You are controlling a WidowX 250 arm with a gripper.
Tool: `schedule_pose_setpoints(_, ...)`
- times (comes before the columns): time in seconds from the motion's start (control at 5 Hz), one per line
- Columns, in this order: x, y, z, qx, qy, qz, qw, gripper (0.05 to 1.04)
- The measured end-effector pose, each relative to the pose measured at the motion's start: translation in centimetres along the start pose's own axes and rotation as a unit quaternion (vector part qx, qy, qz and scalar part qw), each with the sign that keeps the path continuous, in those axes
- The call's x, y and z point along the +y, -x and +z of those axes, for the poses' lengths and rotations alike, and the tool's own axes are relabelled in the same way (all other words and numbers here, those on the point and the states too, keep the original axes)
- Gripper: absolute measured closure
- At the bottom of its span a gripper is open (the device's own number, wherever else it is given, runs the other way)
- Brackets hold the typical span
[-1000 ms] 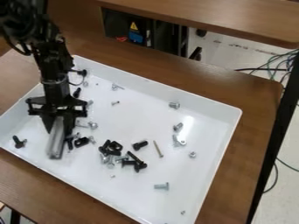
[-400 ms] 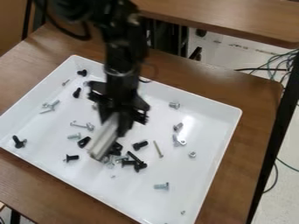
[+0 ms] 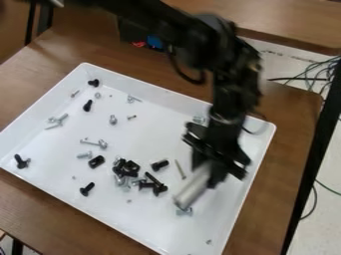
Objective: Sweep into pile
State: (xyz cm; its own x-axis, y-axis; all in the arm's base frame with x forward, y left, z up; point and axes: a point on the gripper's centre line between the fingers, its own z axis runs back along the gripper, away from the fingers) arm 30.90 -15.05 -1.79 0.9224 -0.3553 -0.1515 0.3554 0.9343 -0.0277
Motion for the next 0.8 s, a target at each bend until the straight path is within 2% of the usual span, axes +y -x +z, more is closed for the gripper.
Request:
schedule_pose_setpoints(0.2,-2.2,-1.3,-1.3,0.010,0.009,-0.006,0.9999,0.720)
schedule_pose_setpoints(0.4,-2.4,-1.6,-1.6,0.014,0.020,0.005,0.9997,0.721)
schedule_pose_setpoints(0.6,-0.4,-2.3,-2.1,0.008,0.067,0.075,0.9949,0.721)
schedule_pose_setpoints(0.8,2.9,-2.1,-2.3,0.007,0.086,0.122,0.9887,0.721)
